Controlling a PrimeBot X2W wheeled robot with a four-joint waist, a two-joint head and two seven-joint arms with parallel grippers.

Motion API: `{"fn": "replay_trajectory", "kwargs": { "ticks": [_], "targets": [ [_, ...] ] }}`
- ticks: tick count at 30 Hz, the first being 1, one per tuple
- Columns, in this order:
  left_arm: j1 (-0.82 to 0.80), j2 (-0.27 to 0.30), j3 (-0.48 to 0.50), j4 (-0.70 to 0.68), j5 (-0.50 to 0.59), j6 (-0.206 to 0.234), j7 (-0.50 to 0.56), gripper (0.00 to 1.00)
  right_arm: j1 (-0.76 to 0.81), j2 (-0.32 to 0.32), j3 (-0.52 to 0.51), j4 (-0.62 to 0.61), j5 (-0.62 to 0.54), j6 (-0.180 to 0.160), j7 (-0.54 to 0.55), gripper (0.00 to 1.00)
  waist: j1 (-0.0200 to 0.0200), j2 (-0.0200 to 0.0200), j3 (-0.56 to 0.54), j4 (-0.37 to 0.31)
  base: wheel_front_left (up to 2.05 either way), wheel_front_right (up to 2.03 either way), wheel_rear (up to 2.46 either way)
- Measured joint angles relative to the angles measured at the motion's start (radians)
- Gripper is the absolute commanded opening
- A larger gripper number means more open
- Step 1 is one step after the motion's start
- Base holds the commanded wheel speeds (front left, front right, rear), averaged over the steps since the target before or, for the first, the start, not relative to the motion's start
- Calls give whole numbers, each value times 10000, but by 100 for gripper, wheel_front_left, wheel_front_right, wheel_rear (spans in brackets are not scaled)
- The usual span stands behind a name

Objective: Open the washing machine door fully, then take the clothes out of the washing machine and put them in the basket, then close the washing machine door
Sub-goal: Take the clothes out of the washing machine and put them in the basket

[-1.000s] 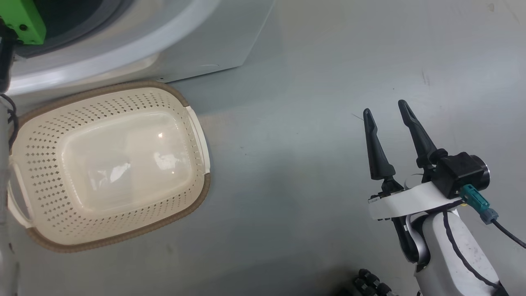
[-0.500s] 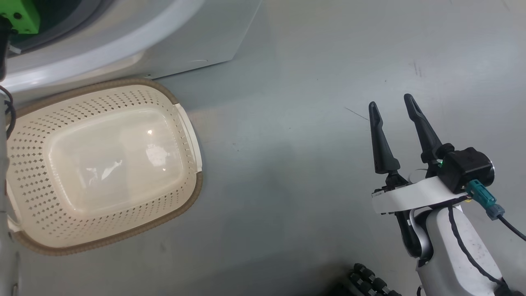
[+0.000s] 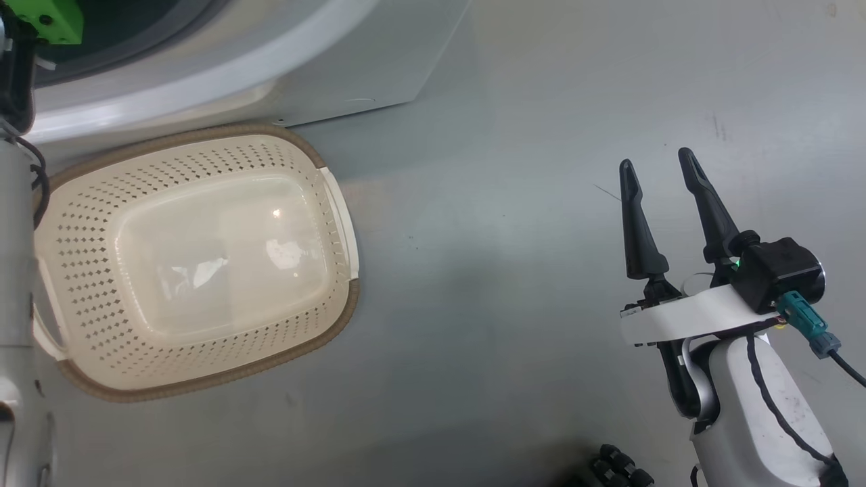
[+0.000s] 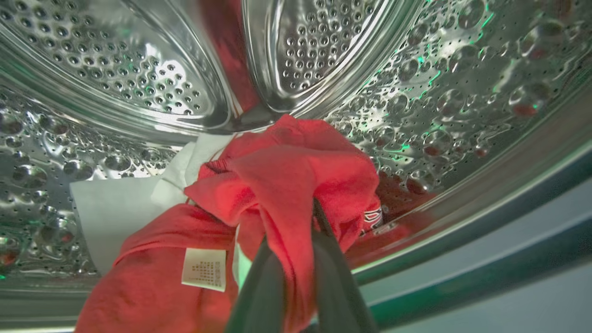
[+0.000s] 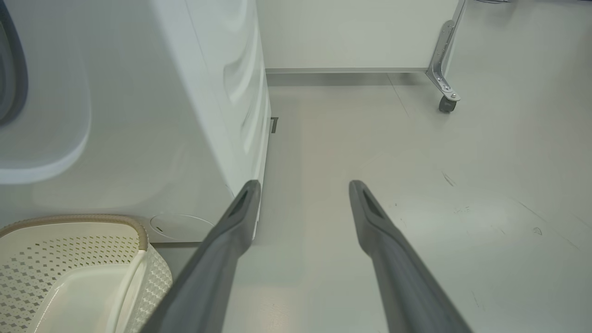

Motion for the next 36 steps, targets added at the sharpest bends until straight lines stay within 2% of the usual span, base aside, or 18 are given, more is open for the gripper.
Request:
{"fn": "replay_trajectory", "kwargs": {
  "ticks": [8,23,36],
  "targets": [
    [639,-531,222,-148,-341,10,-1350,0,1,-111,-157,-17,-155,2,0,100,0,0,-160,478,0,0,0],
    [2501,-882,301,-796,-322,12,-3806,0,18,-153,-219,215,-316,40,-2,100,0,0,-912,1152,0,0,0],
    [4626,-1471,23,-1584,-192,6,-3956,0,555,-270,-389,489,-487,40,-2,100,0,0,-2000,1678,0,0,0]
  ]
}}
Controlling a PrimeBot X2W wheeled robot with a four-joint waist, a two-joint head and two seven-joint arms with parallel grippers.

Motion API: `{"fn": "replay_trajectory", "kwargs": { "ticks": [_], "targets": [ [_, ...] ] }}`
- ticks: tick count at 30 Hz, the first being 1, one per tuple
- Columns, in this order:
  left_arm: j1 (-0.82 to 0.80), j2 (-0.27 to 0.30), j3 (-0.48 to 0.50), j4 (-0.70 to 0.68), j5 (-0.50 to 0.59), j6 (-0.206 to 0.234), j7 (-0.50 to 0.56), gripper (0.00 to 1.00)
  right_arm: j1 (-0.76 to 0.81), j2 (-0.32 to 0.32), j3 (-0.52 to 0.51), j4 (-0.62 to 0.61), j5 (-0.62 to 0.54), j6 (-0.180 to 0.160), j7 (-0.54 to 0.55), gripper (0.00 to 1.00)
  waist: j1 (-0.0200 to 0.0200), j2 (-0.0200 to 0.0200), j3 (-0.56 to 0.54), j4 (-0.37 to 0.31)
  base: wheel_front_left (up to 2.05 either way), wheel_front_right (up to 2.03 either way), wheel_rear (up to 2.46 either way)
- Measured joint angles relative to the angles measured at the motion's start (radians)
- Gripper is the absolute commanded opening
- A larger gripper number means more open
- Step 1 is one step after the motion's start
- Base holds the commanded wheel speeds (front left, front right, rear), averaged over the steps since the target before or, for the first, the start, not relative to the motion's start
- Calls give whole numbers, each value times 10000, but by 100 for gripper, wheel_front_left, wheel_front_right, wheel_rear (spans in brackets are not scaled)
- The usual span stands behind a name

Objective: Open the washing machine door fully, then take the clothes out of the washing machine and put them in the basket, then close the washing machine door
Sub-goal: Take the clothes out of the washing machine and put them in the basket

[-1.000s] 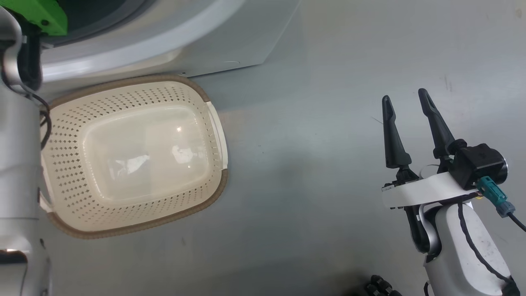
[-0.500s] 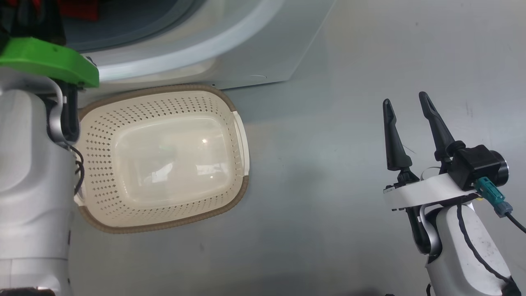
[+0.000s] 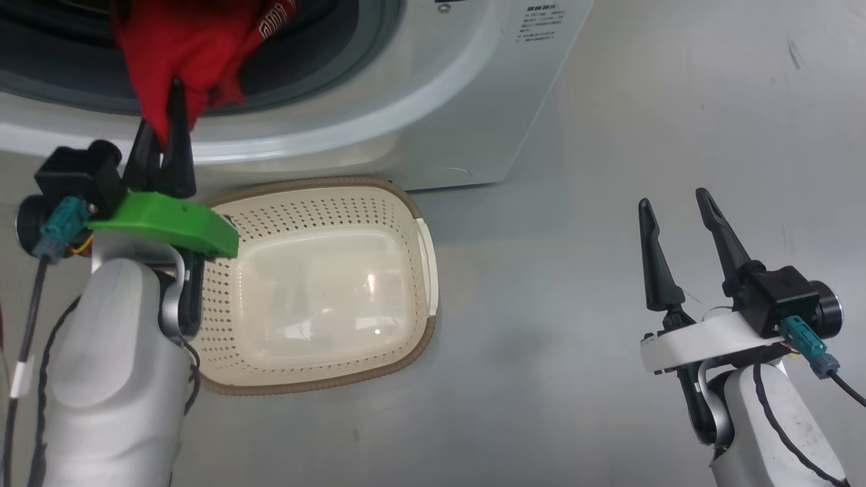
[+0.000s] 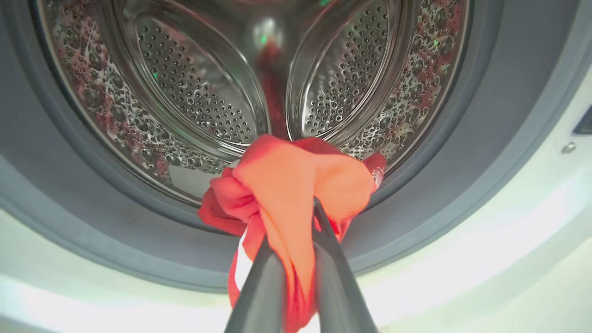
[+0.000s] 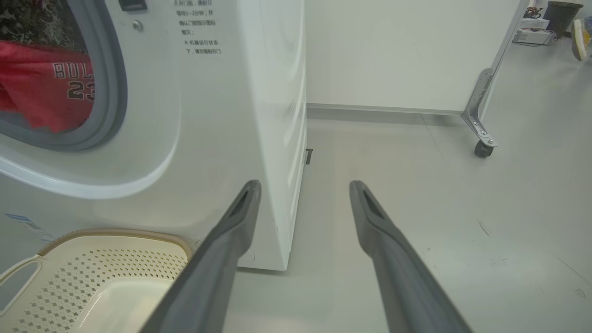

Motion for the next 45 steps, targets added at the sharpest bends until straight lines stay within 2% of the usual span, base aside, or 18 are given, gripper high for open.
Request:
{"fn": "replay_trajectory", "kwargs": {
  "ticks": [8,22,27,34,45],
  "targets": [
    [1507,-52,-134,-754,265,12,-29,0,386,8,31,161,-15,0,0,100,0,0,-782,342,0,0,0],
    [3169,-234,-157,-3377,644,144,-29,0,1291,13,71,418,-17,-10,2,100,0,0,-2215,890,0,0,0],
    [3733,-234,-267,-3933,656,178,-29,0,1409,52,270,414,-17,-8,2,100,0,0,-2579,1087,0,0,0],
    [5018,-242,-581,-3547,362,176,82,0,1431,98,456,232,-17,2,2,100,0,1,-2545,1130,0,0,0],
    [5368,-303,-738,-2042,-345,167,499,0,1373,113,612,-90,-90,63,8,100,0,0,-1912,867,0,0,0]
  ]
}}
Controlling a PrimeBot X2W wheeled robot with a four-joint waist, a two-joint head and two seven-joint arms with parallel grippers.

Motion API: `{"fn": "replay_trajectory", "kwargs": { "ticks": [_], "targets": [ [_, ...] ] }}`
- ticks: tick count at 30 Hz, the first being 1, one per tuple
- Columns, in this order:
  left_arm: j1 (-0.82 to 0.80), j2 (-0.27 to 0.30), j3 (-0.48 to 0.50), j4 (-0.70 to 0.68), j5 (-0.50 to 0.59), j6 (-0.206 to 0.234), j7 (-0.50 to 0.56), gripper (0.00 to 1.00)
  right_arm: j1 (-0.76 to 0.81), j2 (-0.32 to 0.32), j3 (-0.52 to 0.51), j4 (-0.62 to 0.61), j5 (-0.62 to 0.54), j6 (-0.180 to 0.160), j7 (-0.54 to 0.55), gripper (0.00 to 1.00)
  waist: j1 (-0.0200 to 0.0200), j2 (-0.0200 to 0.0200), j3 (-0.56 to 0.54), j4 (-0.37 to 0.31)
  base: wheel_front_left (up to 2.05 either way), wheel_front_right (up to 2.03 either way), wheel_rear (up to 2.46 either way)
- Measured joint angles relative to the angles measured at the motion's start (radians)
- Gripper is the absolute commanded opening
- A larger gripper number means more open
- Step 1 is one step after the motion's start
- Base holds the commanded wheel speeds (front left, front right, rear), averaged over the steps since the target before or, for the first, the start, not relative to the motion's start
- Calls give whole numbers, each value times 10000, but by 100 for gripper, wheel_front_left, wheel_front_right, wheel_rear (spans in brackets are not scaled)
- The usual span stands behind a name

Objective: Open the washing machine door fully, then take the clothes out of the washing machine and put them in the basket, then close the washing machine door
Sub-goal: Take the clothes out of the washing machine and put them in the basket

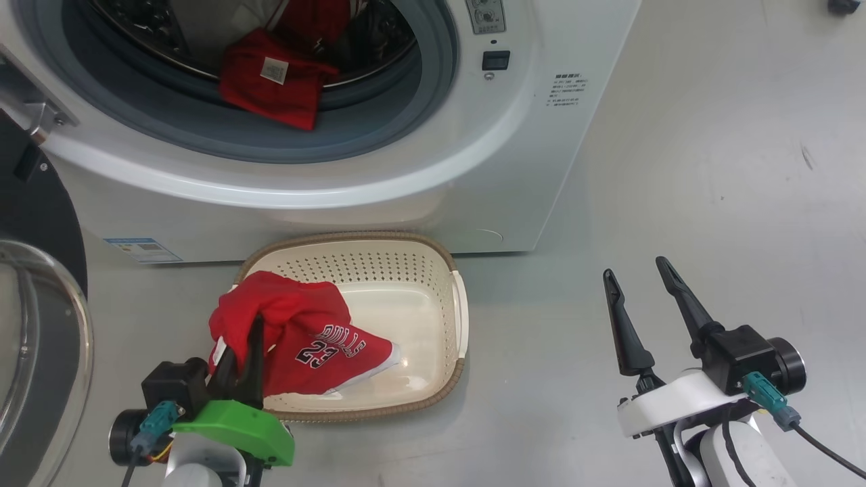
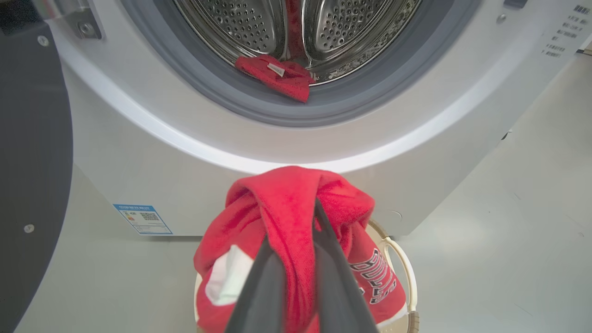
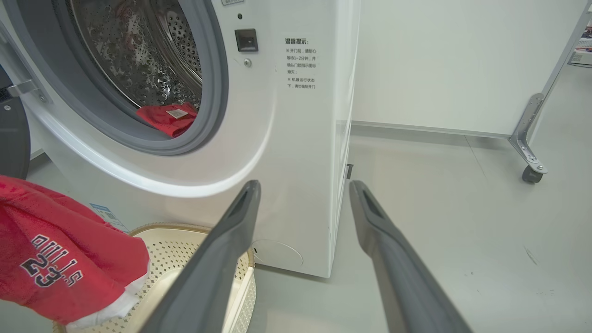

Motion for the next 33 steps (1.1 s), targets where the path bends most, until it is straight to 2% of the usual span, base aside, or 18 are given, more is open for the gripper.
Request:
{"fn": "replay_trajectory", "kwargs": {
  "ticks": [5,15,21,23,24,25,26,33],
  "targets": [
    [-148,-6,38,755,-17,2,109,0,-162,12,107,-100,2,35,2,100,0,0,345,-213,0,0,0],
    [-1443,-13,134,2293,-15,25,523,0,-591,44,205,-159,21,82,2,100,0,0,1021,-905,0,0,0],
    [-2157,-50,320,3329,-215,188,754,1,-757,48,163,-165,96,79,2,100,0,0,1426,-1304,0,0,0],
    [-2245,-54,336,3507,-313,192,782,20,-805,50,151,-163,104,75,2,100,0,0,1487,-1363,0,0,0],
    [-2321,-58,339,3689,-374,196,849,40,-856,52,136,-165,107,75,2,100,-1,0,1544,-1416,0,0,0],
    [-2380,-69,372,3868,-435,196,851,49,-901,52,138,-161,107,75,2,100,0,0,1595,-1469,0,0,0],
    [-2429,-71,378,4034,-497,196,903,100,-939,59,136,-161,109,73,2,100,0,0,1641,-1523,0,0,0],
    [-2828,-104,376,4963,-518,272,1037,100,-1019,63,27,-117,198,56,0,100,0,0,1835,-1700,0,0,0]
  ]
}}
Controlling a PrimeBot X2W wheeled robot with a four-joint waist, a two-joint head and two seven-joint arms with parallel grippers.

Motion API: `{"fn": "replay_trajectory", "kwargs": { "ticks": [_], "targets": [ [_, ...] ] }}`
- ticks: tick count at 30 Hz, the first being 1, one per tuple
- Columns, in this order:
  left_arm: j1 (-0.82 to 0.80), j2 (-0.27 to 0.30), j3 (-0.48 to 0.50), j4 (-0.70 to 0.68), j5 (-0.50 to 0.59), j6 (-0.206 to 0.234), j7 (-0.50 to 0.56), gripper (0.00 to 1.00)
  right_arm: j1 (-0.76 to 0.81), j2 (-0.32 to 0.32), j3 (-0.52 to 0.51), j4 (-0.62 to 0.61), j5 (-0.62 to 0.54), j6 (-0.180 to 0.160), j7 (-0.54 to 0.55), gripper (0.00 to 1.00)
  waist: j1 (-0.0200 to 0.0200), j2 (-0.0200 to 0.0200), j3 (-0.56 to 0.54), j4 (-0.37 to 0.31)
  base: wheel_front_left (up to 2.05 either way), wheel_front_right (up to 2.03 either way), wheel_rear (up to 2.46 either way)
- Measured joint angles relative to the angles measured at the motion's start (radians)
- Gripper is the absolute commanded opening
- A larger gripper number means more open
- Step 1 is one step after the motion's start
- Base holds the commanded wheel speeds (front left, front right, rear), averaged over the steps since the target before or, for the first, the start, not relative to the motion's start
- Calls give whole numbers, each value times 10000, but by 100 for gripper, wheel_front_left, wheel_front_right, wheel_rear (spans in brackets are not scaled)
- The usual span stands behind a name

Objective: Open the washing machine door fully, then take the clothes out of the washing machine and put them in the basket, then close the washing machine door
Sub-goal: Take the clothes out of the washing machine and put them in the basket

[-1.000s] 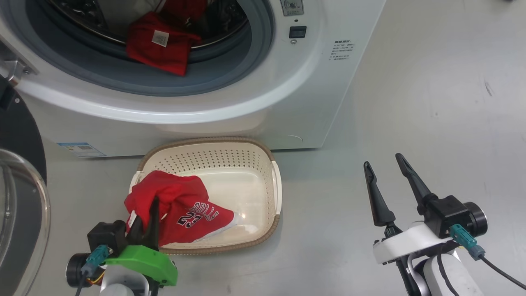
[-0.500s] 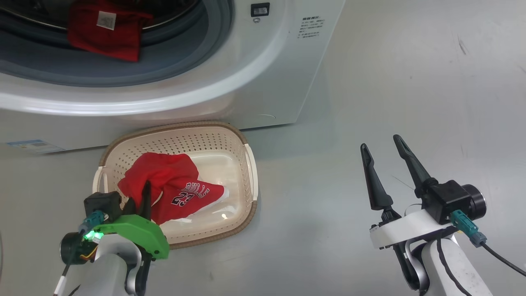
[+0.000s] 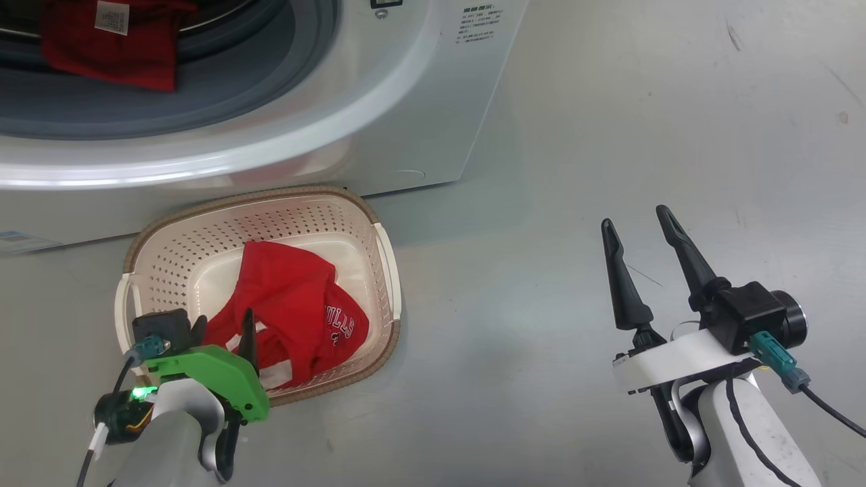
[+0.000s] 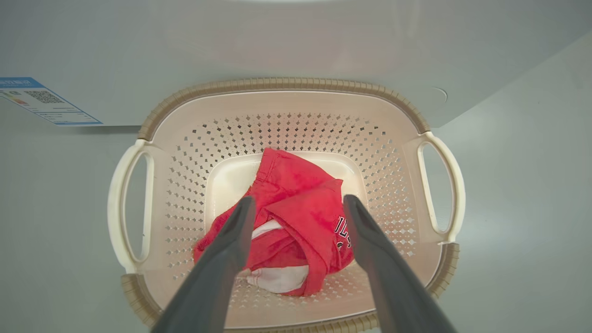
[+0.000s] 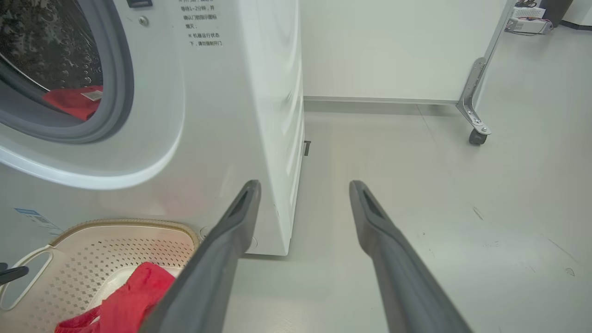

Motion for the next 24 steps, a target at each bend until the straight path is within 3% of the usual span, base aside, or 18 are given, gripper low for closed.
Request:
{"fn": "replay_trajectory", "kwargs": {
  "ticks": [13,24],
  "targets": [
    [-291,-12,67,522,-67,-8,-1120,100,0,17,-82,324,4,-75,0,100,0,0,-285,206,0,0,0],
    [-342,-44,38,-313,282,-61,-1538,100,105,-29,-362,502,2,-176,0,100,0,0,-1115,673,0,0,0]
  ]
}}
